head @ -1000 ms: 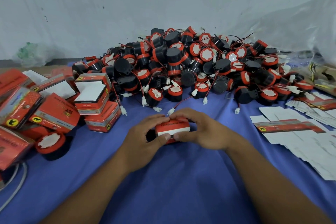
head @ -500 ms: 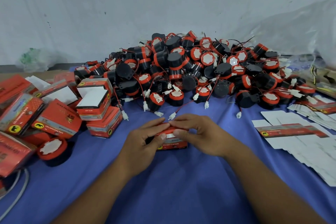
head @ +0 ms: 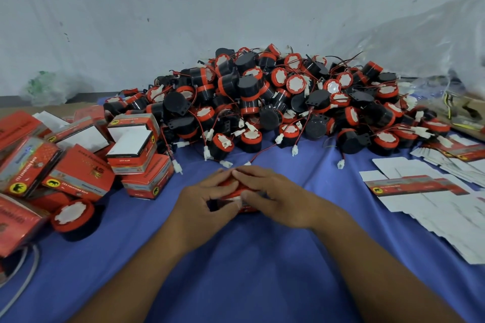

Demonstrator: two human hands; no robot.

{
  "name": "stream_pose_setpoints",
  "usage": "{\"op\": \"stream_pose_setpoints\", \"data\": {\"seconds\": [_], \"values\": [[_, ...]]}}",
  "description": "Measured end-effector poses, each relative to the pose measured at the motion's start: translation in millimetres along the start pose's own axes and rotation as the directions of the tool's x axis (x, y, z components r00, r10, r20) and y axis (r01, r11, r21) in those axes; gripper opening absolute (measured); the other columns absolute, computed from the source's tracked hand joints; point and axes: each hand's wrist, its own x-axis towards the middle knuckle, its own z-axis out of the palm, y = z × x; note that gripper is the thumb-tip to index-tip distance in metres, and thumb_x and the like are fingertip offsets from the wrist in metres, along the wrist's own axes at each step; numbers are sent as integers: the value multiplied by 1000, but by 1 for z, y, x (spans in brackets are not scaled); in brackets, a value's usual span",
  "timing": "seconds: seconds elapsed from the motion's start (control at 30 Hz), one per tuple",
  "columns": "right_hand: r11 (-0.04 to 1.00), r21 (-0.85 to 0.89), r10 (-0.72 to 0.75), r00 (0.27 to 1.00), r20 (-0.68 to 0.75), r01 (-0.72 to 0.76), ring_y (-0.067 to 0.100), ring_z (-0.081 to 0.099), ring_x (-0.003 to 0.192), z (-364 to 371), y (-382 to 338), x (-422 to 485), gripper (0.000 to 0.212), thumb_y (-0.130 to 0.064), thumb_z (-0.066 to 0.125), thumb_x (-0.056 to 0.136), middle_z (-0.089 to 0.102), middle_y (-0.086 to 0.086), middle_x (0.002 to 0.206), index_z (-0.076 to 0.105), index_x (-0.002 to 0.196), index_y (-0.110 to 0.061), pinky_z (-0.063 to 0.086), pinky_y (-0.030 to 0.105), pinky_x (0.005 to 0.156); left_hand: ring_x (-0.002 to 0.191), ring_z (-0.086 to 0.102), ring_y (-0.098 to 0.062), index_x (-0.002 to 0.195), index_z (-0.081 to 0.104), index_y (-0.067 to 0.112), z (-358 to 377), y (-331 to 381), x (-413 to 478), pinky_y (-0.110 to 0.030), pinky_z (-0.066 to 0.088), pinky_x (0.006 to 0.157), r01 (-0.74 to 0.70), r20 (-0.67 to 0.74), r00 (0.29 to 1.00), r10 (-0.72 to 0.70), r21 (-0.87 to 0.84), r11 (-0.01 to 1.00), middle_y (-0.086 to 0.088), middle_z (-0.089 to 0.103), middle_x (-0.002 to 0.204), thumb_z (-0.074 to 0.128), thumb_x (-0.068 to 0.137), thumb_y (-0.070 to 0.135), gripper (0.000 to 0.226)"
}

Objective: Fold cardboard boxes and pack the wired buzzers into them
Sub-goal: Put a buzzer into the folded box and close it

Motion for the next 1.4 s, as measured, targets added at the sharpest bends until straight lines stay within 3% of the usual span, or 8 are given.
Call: {"op": "stream_pose_setpoints", "data": {"seconds": [0.17, 0.43, 0.67, 0.8, 0.93, 1.07, 1.23, 1.4], "values": [[987, -128, 119, 983, 143, -101, 14, -6, 154, 6, 3, -7, 86, -40, 57, 99, -9, -5, 167, -3, 159, -27, 14, 38, 125, 141, 33, 1, 139, 53, 19, -2, -5, 1, -7, 26, 111, -27, 92, 996, 22, 58, 998, 16, 40, 150, 74, 87, 11, 57], [888, 458, 144, 963, -229, -24, -1, 54, 128, 8, 9, -3, 33, -9, 77, 84, 59, -11, 138, 74, 117, -12, 45, 23, 107, 134, 46, -5, 132, 62, 17, -3, -11, 1, -28, 41, 111, -64, -9, 998, 65, 81, 995, 11, 51, 144, 68, 91, 8, 42], [989, 121, -63, 977, -204, 89, 23, 42, 142, 11, 10, 3, 31, -6, 68, 93, 52, 6, 146, 68, 124, -4, 31, 39, 121, 136, 43, -5, 134, 59, 14, -3, -14, 1, -10, 34, 108, -58, -28, 998, 60, 74, 996, 9, 48, 145, 74, 87, 9, 49], [945, 327, 83, 970, -230, -4, 8, 45, 139, 14, 11, -2, 30, -2, 65, 94, 58, -8, 140, 70, 122, -10, 36, 23, 114, 136, 40, 0, 136, 54, 21, -3, -13, 1, -10, 33, 109, -66, -26, 997, 67, 48, 997, 16, 45, 145, 74, 87, 8, 54], [898, 435, 222, 923, -315, -68, -1, 66, 105, 11, 14, 1, 15, -4, 75, 86, 72, -17, 105, 80, 97, -14, 49, 13, 89, 135, 43, 0, 134, 52, 32, -6, -13, 1, -26, 39, 112, -27, -11, 1000, 27, -8, 1000, 23, 47, 140, 74, 86, 10, 57], [947, 320, 108, 938, -330, 3, 5, 68, 99, 7, 12, 1, 9, -3, 76, 85, 73, -4, 102, 78, 92, -9, 53, 18, 84, 140, 39, -7, 133, 51, 34, -6, -12, 0, -33, 32, 117, -32, 15, 999, 32, 12, 999, 23, 50, 137, 75, 86, 12, 57], [993, 69, -75, 954, -290, 99, 16, 68, 90, -2, 3, 3, 4, 1, 71, 87, 71, 5, 98, 74, 86, -1, 56, 35, 77, 126, 26, 27, 135, 52, 28, -5, -12, 2, 0, 21, 104, -101, 52, 994, 98, 60, 993, 28, 49, 134, 71, 89, 9, 53], [987, -85, -153, 961, -228, 137, 24, 64, 81, -4, -4, 5, 9, 5, 66, 84, 67, 8, 93, 67, 76, 1, 52, 42, 73, 140, 33, -5, 133, 58, 24, 1, -15, 1, -22, 26, 117, -47, -3, 999, 48, 82, 996, 21, 49, 139, 68, 92, 10, 45]]}}
